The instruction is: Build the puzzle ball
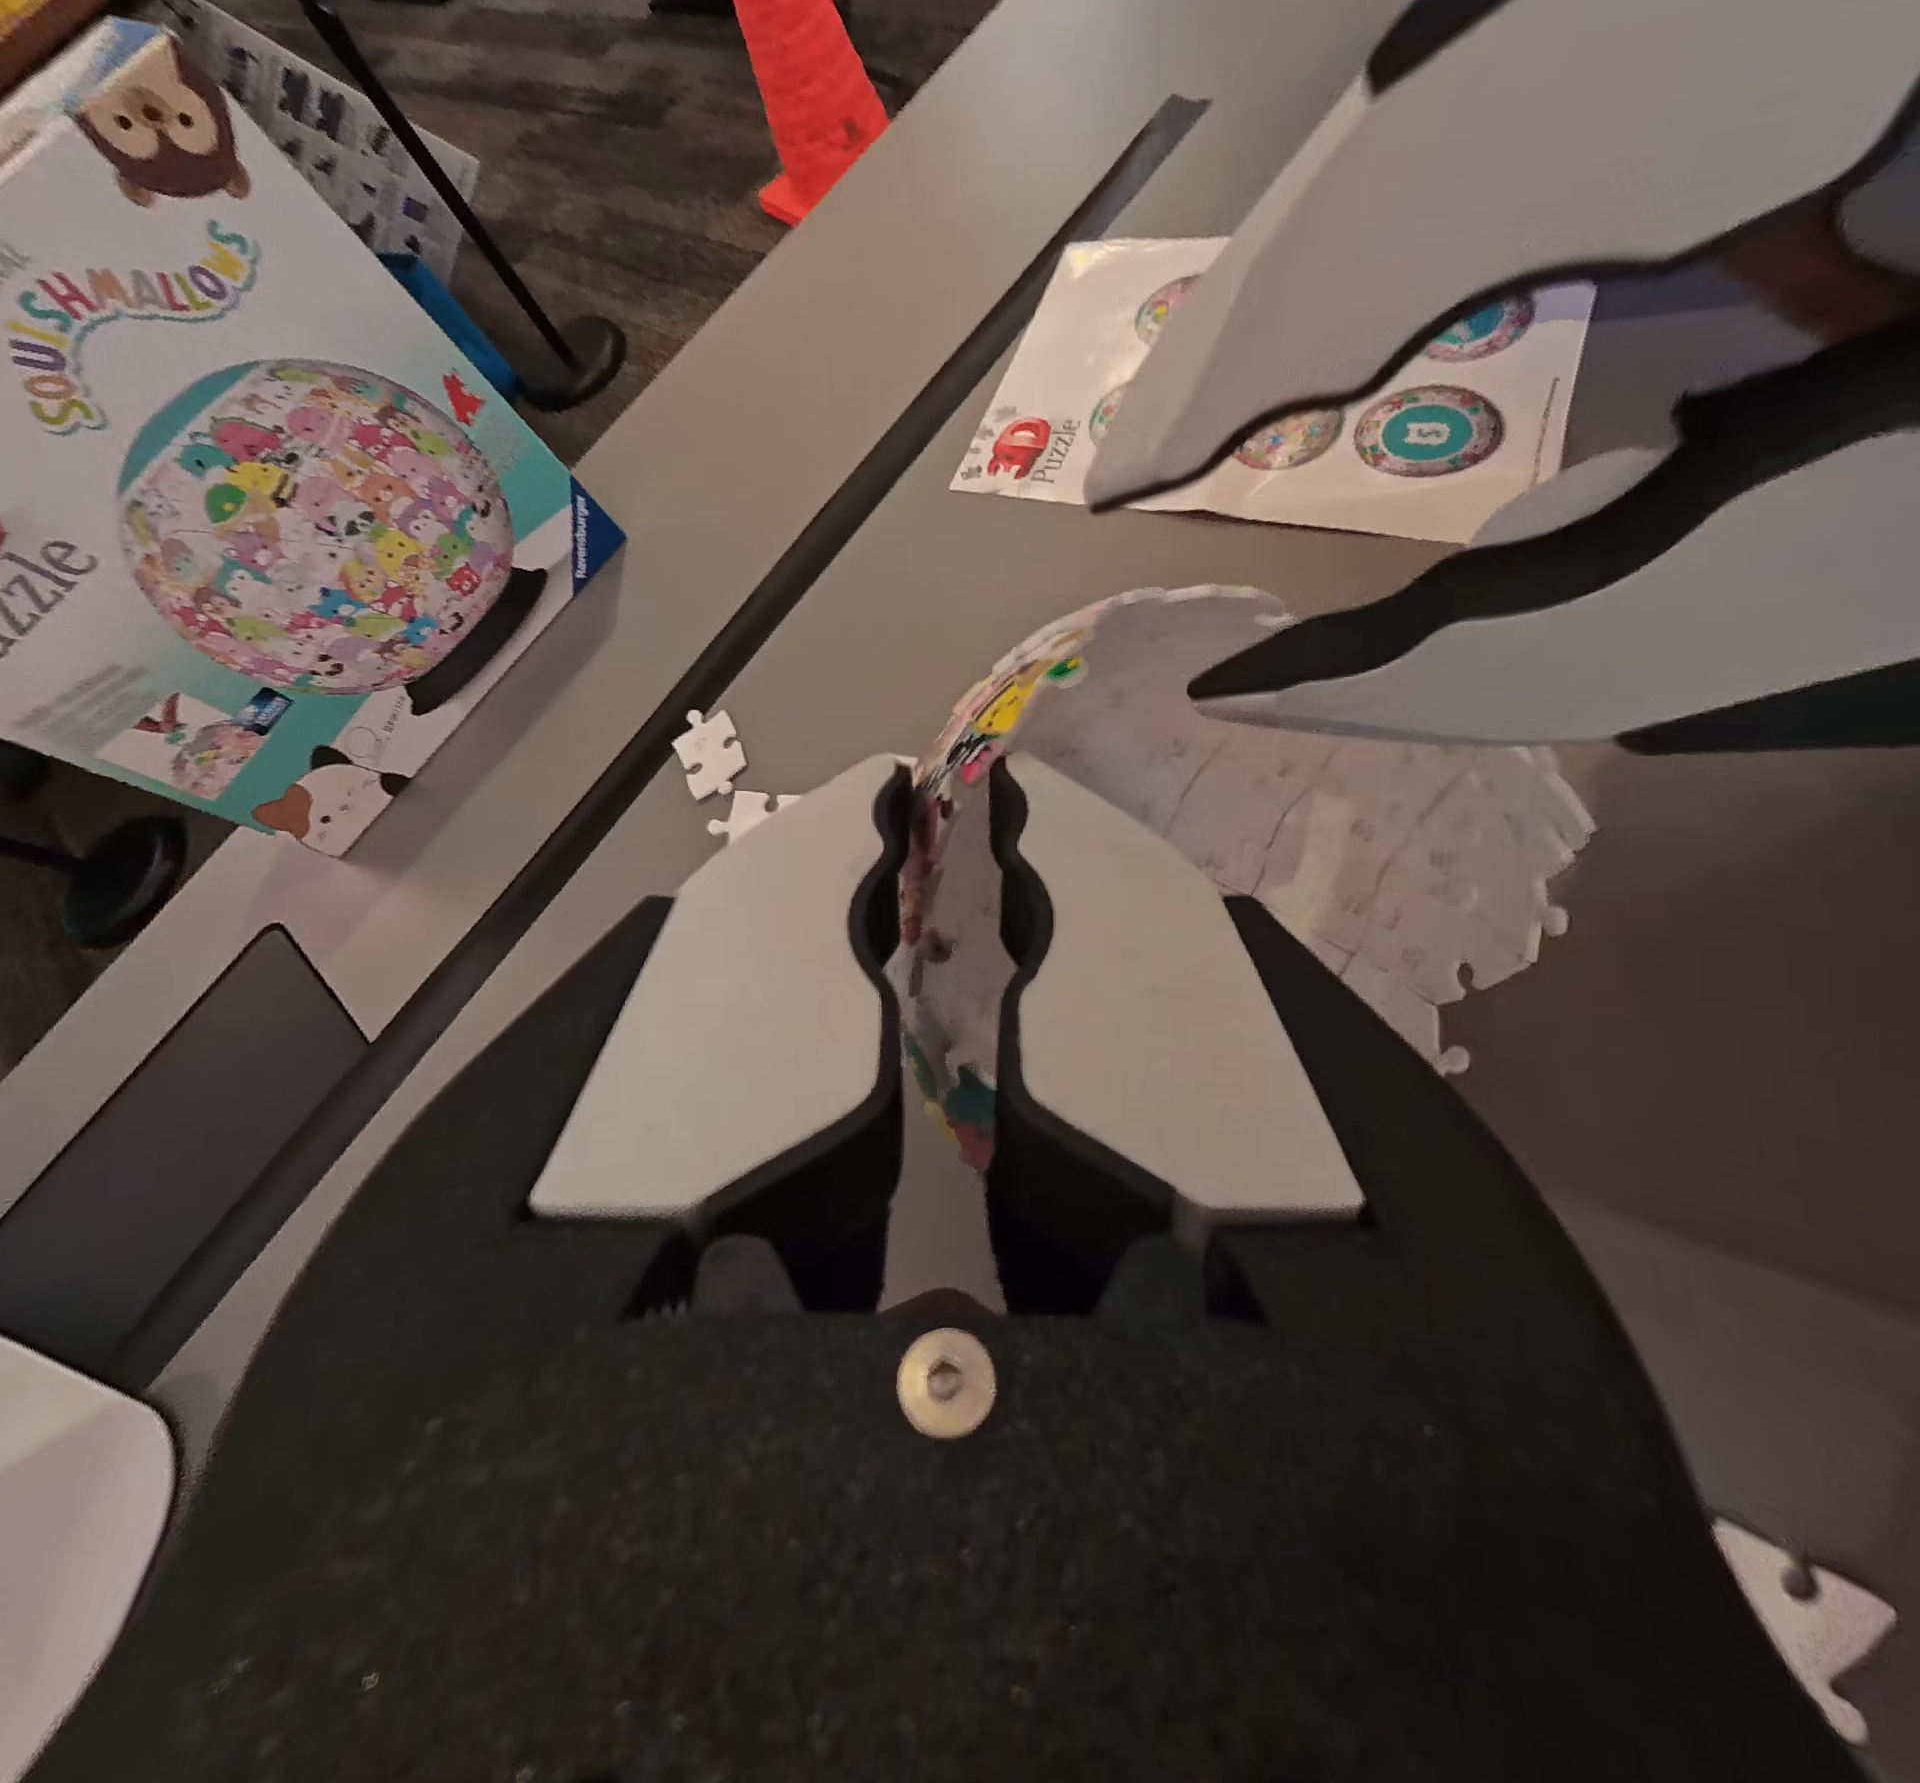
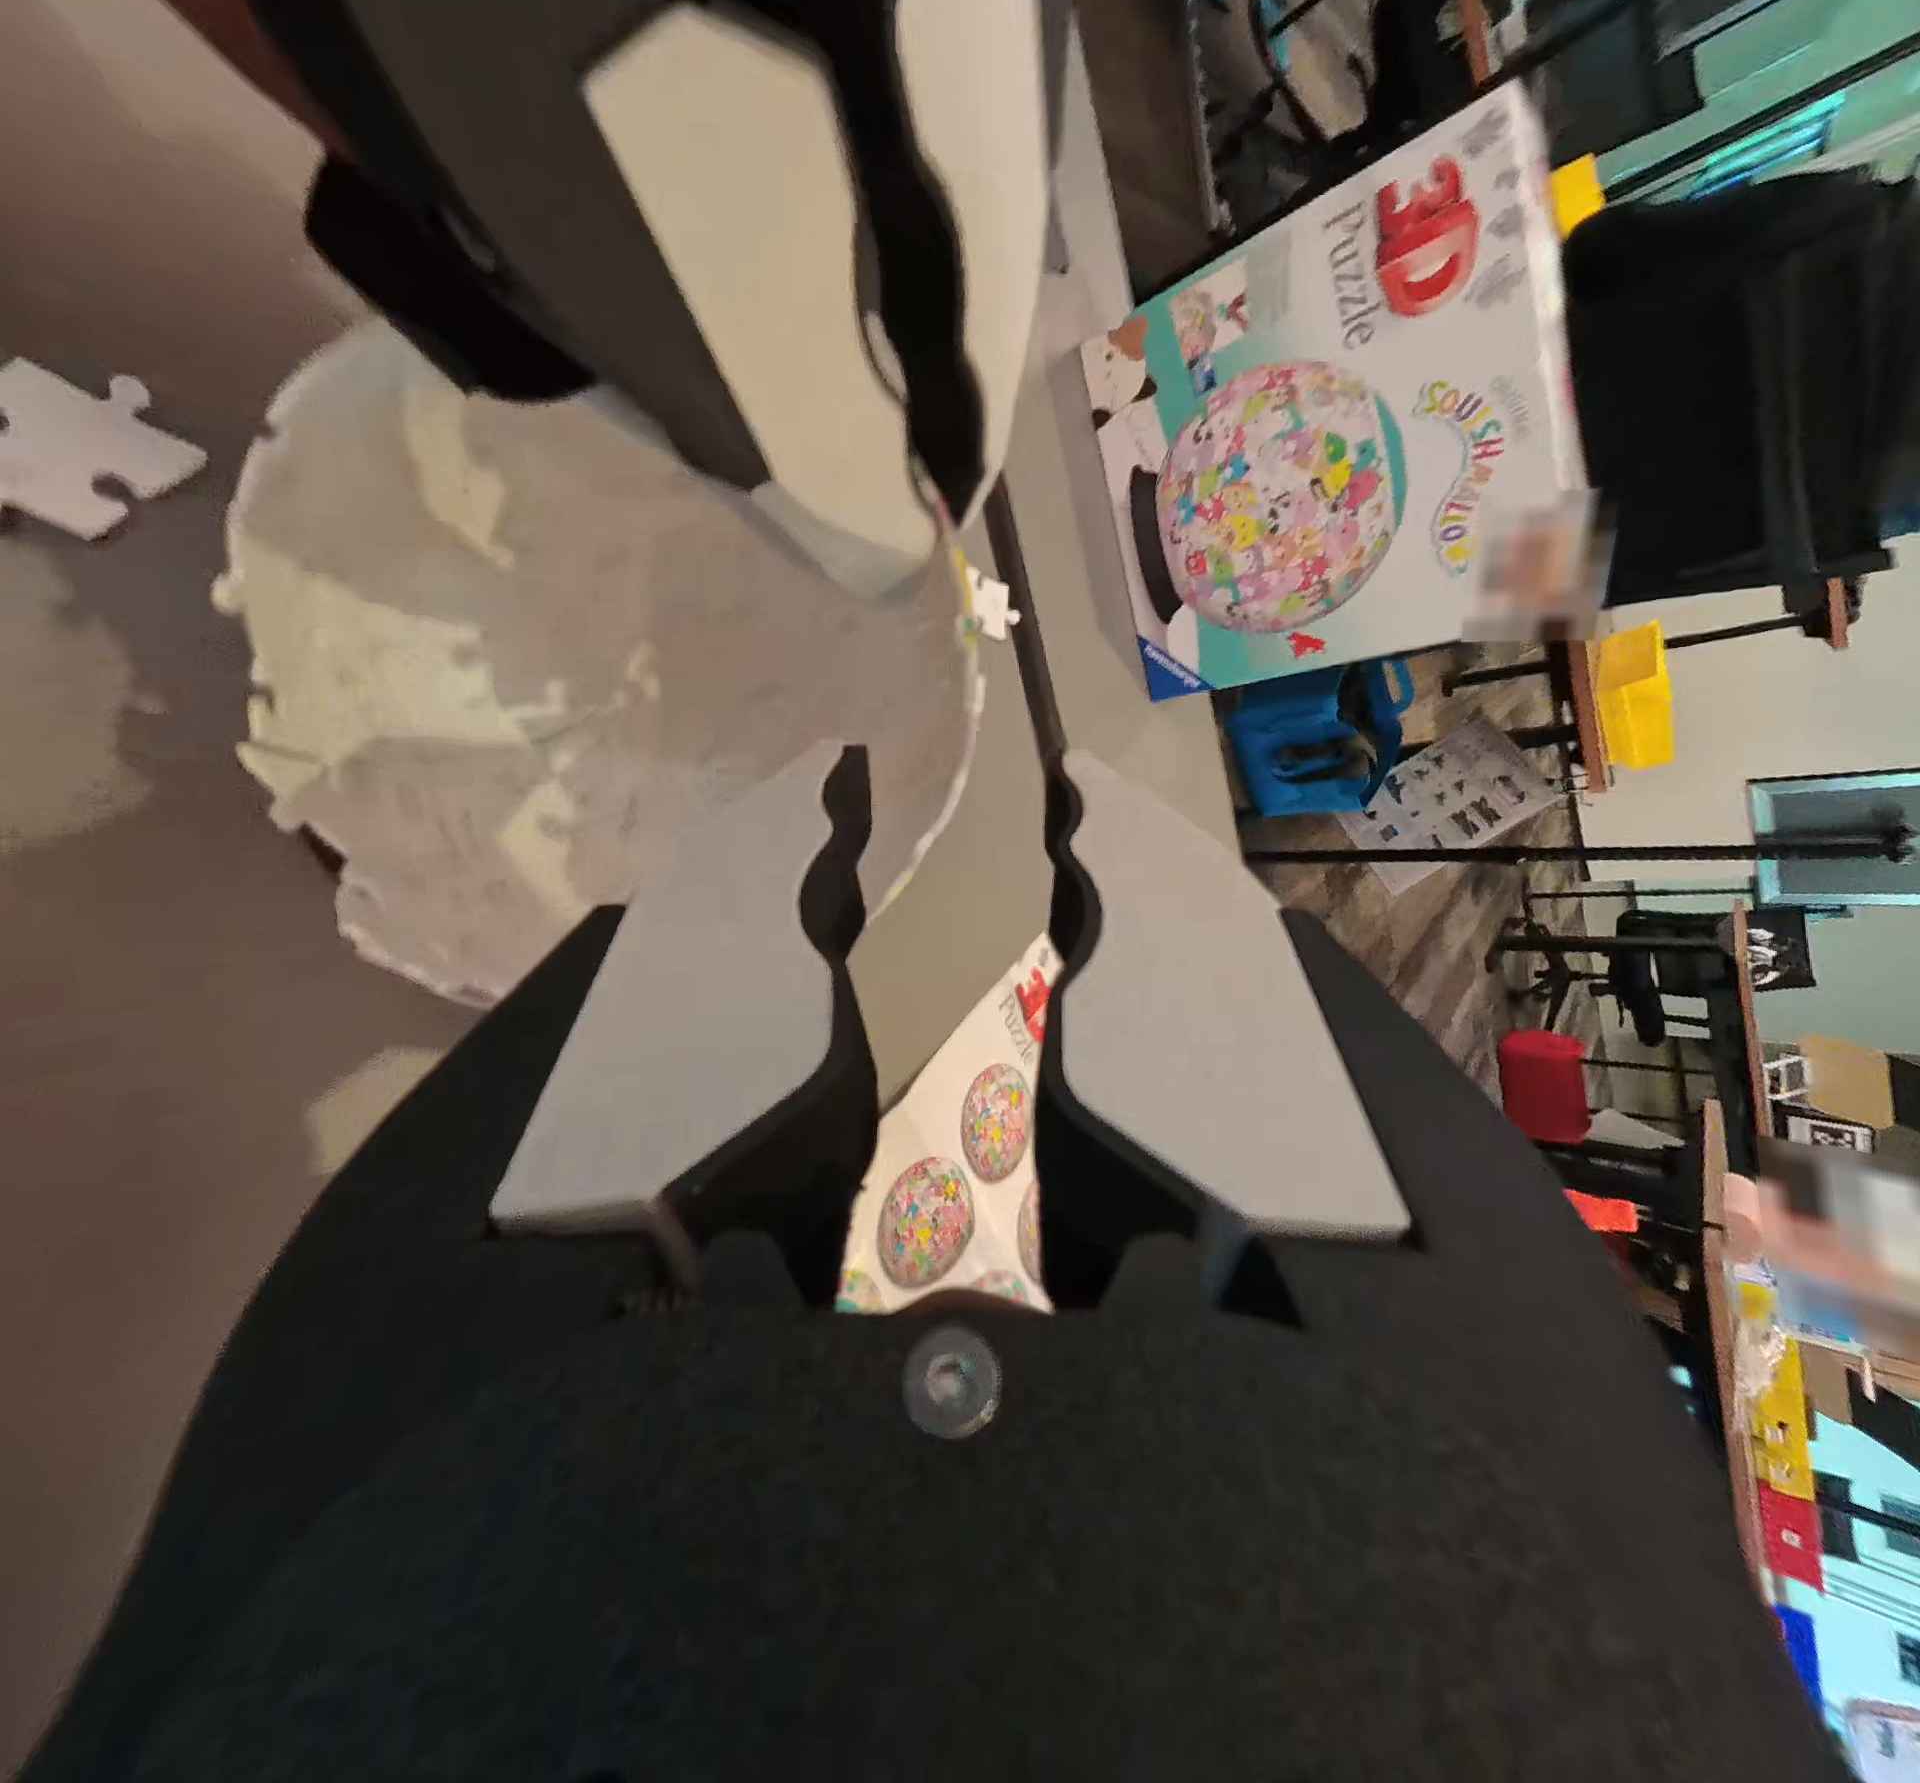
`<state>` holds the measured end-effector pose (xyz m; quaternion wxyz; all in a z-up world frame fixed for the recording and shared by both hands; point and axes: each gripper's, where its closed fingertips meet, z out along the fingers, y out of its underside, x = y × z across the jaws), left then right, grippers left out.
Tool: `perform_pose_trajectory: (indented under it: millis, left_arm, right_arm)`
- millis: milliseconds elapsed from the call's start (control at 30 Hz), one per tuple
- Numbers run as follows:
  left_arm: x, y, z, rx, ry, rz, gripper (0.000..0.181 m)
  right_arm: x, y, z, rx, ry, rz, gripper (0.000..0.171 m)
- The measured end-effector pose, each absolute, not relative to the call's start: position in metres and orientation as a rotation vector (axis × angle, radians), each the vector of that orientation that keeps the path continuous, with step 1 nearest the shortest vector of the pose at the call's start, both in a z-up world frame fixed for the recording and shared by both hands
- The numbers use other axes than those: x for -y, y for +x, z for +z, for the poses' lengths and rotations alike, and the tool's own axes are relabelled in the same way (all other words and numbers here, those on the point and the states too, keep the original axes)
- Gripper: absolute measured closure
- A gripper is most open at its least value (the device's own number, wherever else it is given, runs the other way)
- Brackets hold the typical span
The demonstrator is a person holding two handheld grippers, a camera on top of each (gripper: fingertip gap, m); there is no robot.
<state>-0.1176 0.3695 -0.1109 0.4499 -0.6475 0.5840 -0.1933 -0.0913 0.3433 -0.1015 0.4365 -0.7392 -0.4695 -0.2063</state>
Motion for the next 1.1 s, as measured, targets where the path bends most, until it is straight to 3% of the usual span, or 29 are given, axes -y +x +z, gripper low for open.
perform_pose_trajectory:
  millis: [400, 567, 767, 867, 1000, 1100]
  left_arm:
    - [-0.356, -0.117, -0.092, -1.377, -1.553, -0.669, 0.16]
    - [-0.341, -0.127, -0.082, -1.39, -1.53, -0.841, 0.16]
    - [-0.383, -0.134, -0.079, -1.53, -1.638, -1.048, 0.159]
    - [-0.408, -0.125, -0.094, -1.675, -1.761, -1.172, 0.161]
    - [-0.405, -0.098, -0.125, -1.981, -1.737, -1.263, 0.181]
    - [-0.407, -0.077, -0.142, -2.063, -1.727, -1.287, 0.181]
  right_arm:
    - [-0.352, -0.094, -0.106, 1.107, -1.842, -0.435, 0.152]
    - [-0.349, -0.095, -0.116, 1.125, -1.87, -0.368, 0.147]
    - [-0.345, -0.095, -0.111, 1.138, -1.931, -0.338, 0.156]
    - [-0.333, -0.103, -0.114, 0.96, -2.083, -0.212, 0.158]
    - [-0.331, -0.108, -0.116, 0.619, -2.194, -0.122, 0.158]
    - [-0.331, -0.107, -0.13, 0.276, -2.301, -0.093, 0.171]
